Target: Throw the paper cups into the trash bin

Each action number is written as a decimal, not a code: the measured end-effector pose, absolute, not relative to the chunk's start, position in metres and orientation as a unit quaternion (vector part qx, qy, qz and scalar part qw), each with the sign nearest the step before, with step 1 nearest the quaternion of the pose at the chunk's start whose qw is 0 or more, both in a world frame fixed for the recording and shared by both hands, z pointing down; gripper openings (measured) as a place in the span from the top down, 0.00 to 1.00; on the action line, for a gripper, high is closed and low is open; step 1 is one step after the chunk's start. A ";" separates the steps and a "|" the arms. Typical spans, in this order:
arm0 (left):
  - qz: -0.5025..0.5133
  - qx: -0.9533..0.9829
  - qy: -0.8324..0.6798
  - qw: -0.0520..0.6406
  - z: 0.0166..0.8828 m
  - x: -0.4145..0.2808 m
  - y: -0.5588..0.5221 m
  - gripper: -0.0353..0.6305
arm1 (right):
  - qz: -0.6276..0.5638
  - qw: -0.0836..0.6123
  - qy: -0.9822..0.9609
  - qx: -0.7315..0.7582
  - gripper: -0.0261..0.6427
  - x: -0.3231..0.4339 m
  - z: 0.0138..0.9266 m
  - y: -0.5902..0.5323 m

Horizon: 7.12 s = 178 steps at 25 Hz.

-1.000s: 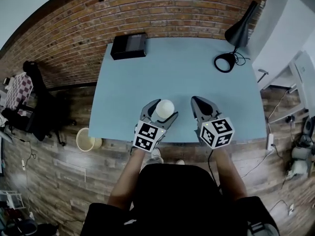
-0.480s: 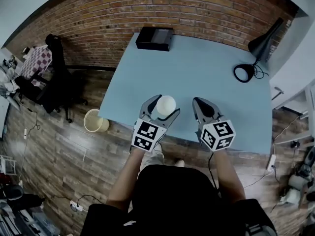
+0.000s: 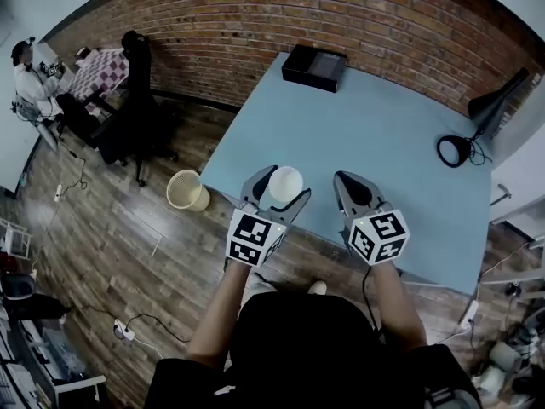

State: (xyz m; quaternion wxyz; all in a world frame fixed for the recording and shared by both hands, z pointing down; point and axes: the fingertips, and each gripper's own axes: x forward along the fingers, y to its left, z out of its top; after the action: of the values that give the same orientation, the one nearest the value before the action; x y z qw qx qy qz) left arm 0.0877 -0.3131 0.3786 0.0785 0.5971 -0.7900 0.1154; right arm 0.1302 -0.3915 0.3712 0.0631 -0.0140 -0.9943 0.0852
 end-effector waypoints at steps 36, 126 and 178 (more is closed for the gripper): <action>0.039 0.524 -0.848 0.074 0.360 -0.081 0.002 0.41 | 0.048 0.076 -0.989 -0.114 0.96 -0.055 0.352 -0.079; 0.013 0.377 -0.913 0.155 0.426 -0.470 0.060 0.41 | 0.099 0.145 -0.955 -0.240 0.96 -0.478 0.419 -0.042; 0.038 0.504 -0.782 0.363 0.777 -0.562 0.153 0.41 | 0.180 0.358 -0.913 -0.073 0.96 -0.547 0.761 0.070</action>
State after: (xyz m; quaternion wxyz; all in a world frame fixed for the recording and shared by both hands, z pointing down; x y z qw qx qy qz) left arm -0.5618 0.1528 0.7765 0.3635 0.5044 -0.7823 0.0377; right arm -0.5474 0.0701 0.7605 0.3584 -0.0732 -0.9132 0.1797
